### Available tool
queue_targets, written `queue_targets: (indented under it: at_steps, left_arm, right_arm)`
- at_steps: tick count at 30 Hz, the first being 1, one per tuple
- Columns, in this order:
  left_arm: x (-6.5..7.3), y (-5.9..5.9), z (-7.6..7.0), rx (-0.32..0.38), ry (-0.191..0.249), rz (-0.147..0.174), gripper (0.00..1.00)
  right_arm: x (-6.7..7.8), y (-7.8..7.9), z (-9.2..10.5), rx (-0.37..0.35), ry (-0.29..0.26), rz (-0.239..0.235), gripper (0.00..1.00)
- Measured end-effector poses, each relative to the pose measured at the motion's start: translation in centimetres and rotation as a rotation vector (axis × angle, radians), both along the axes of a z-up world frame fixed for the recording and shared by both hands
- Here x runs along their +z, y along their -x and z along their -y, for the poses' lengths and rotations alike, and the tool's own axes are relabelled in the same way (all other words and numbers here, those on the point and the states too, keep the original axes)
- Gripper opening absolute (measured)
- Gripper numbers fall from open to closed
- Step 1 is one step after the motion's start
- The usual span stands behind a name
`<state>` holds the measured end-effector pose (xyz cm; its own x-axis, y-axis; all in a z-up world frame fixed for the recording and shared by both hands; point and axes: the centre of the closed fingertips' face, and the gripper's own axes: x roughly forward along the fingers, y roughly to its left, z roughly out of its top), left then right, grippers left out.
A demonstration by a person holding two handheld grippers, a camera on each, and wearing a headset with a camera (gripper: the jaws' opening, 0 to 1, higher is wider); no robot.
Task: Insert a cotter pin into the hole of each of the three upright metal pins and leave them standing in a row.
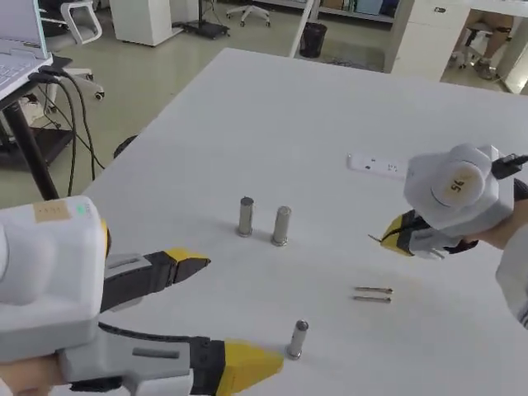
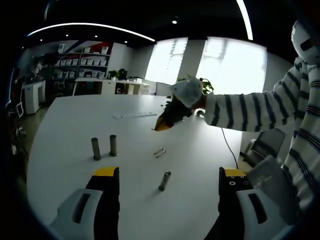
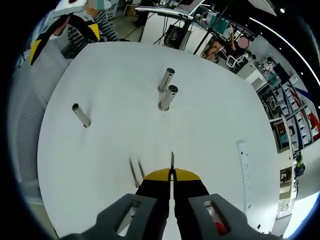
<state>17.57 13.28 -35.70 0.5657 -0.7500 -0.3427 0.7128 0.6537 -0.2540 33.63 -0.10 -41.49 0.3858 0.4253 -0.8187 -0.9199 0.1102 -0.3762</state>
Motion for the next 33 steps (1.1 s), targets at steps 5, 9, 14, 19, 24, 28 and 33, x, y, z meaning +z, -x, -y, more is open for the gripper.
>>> queue_targets:
  at_steps: [5,9,14,19,24,28,33]
  left_arm:
    - [0.4,-1.4,0.7,-0.02,0.009,-0.017,0.7]
    - [1.0,-2.7,1.4,-0.024,0.032,-0.022,0.67]
    - [2.8,-4.8,2.5,0.01,0.163,-0.048,0.54]
    - [3.6,-6.1,3.3,0.002,0.234,-0.074,0.51]
    - [3.8,-6.5,4.7,-0.025,0.277,-0.119,0.49]
    - [3.3,-6.3,5.7,-0.072,0.251,-0.15,0.39]
    - [3.9,-6.2,6.7,-0.101,0.271,-0.152,0.37]
  right_arm:
    - [2.3,1.4,-0.6,0.01,-0.055,0.061,0.0]
    - [4.3,2.7,-1.4,-0.016,-0.136,0.109,0.0]
    - [5.9,4.5,-2.0,-0.025,-0.195,0.159,0.0]
    - [7.5,6.5,-3.2,-0.013,-0.255,0.201,0.0]
    - [8.6,8.0,-4.1,0.01,-0.267,0.237,0.0]
    - [9.3,9.1,-5.0,0.029,-0.302,0.241,0.0]
    - [9.1,9.8,-5.6,0.053,-0.285,0.247,0.0]
